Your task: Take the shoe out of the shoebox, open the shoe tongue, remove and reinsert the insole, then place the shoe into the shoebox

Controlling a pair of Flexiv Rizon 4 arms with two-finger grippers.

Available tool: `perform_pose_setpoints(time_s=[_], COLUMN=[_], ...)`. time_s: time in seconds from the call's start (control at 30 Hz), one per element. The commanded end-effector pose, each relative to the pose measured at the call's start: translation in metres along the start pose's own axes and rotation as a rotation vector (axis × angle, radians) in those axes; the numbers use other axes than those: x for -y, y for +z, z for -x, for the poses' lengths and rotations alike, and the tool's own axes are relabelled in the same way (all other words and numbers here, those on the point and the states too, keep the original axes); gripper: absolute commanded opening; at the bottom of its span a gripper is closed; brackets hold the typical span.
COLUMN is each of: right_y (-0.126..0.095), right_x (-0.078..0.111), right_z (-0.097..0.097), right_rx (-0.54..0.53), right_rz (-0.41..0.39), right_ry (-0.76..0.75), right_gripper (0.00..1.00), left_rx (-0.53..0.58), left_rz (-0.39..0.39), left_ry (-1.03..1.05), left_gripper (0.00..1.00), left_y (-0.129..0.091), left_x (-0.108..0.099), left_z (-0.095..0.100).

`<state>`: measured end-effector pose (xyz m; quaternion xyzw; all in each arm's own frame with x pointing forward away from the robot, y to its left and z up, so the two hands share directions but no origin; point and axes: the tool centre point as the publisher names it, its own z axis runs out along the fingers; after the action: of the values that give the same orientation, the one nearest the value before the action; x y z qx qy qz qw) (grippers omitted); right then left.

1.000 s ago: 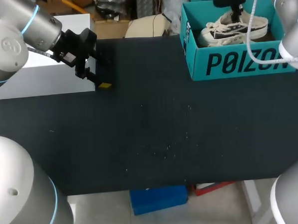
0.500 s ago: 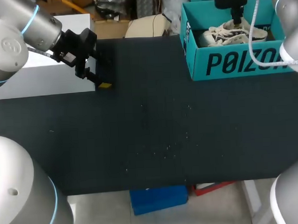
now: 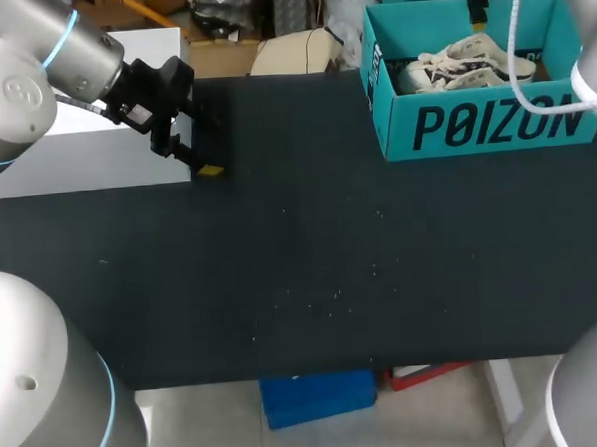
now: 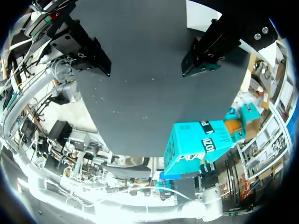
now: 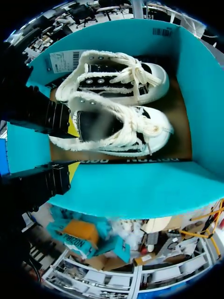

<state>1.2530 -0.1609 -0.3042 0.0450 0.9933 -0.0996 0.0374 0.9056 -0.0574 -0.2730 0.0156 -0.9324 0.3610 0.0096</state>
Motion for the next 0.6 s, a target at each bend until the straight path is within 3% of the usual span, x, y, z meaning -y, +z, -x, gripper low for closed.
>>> perform_pose_setpoints(time_s=[0.03, 0.2, 0.3, 0.6], right_y=[-0.061, -0.093, -0.112, -0.138], right_x=[0.003, -0.010, -0.023, -0.055], right_z=[-0.057, -0.098, -0.132, -0.222], right_rx=[0.087, 0.109, 0.124, 0.146], right_rz=[-0.013, -0.024, -0.022, 0.001], right_ry=[0.020, 0.056, 0.092, 0.208], right_gripper=[0.28, 0.27, 0.27, 0.30], left_rx=[0.003, 0.003, 0.003, 0.003], left_rz=[0.002, 0.002, 0.002, 0.002], left_ry=[0.000, 0.000, 0.000, 0.000], left_gripper=[1.00, 1.00, 1.00, 1.00], left_y=[0.001, 0.001, 0.001, 0.001], left_x=[0.000, 0.000, 0.000, 0.000], left_z=[-0.001, -0.001, -0.001, -0.001])
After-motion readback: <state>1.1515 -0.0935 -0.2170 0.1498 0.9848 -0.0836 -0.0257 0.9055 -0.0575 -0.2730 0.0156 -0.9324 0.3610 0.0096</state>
